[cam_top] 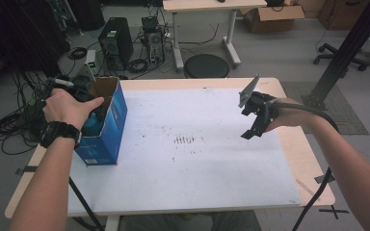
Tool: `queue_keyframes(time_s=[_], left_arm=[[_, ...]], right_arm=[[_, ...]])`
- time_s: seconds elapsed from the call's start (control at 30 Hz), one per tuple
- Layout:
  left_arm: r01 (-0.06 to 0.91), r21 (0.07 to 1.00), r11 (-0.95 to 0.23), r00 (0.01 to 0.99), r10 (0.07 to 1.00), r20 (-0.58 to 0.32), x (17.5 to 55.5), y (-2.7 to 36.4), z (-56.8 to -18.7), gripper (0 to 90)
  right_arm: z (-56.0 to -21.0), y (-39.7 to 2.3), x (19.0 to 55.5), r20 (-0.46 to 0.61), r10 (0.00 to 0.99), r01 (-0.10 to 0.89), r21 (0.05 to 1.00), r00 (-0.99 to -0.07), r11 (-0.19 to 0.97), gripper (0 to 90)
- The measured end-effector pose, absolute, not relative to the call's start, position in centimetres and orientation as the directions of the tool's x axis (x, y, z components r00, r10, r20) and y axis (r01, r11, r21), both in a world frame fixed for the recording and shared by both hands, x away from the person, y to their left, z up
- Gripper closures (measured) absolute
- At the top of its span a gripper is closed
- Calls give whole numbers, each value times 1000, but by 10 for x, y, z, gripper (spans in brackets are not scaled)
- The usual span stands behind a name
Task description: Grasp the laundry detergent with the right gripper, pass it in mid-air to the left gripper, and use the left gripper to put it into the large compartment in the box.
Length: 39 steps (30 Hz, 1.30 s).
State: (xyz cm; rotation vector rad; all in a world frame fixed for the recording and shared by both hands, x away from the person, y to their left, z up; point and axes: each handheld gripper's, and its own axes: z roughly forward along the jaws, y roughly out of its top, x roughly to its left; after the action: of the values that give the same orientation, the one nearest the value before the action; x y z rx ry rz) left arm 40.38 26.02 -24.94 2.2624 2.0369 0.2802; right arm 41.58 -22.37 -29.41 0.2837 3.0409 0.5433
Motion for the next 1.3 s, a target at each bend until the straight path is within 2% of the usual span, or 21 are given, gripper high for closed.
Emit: queue_keyframes(time_s=[0.23,0.5,0.93,1.2,1.3], left_arm=[[961,231,-150,130,986,101,395,253,-215,230],[938,275,-213,205,977,57,390,233,-190,182],[895,279,-349,359,933,18,393,185,-200,104],[856,270,-441,467,884,-35,395,148,-218,64],[844,266,-465,500,862,-80,396,137,-225,58]], right_arm=[[-288,-224,414,-12,192,175,352,-981,919,72],[-287,-219,411,-11,193,177,351,-981,919,70],[-284,-214,412,8,190,180,361,-982,915,65],[-284,-215,413,24,189,184,375,-982,909,53],[-284,-215,414,28,186,183,377,-982,908,49]])
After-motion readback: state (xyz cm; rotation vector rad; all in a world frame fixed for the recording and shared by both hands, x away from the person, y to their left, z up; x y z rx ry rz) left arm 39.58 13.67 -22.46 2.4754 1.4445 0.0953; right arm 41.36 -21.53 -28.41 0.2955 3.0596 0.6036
